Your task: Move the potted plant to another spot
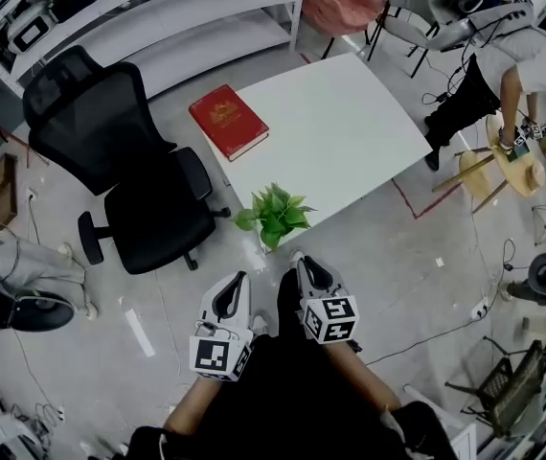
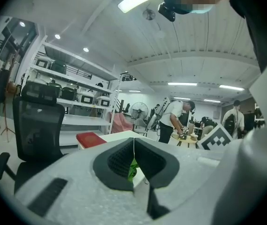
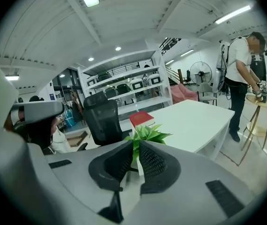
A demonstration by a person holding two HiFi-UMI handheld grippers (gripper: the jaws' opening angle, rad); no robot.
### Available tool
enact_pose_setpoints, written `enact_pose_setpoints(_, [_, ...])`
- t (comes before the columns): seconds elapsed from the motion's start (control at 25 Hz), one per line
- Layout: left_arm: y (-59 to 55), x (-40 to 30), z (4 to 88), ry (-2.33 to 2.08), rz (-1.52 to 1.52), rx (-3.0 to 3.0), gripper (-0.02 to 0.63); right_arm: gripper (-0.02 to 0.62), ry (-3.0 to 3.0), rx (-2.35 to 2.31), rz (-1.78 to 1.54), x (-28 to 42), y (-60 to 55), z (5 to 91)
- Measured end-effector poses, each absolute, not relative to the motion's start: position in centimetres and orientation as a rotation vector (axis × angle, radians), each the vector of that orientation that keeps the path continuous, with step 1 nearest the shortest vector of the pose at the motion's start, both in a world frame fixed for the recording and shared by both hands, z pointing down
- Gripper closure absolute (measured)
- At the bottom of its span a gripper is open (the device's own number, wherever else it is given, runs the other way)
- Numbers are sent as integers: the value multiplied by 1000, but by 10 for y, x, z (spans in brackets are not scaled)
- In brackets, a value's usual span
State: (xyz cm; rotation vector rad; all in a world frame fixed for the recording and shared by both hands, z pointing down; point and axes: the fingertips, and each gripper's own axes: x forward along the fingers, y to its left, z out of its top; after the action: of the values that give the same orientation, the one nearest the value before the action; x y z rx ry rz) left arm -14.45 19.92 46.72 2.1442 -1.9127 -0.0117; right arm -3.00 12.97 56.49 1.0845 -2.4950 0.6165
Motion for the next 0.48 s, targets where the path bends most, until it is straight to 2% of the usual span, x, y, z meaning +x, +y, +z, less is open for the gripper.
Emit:
enact_pose_setpoints(0.4, [136, -152, 483, -1917, 35, 2067, 588, 579, -2332, 965, 742, -41, 72, 639])
enact_pose_setpoints(0.48, [128, -153, 488, -1917, 43, 2049, 588, 539, -2308, 954, 779, -43, 61, 652])
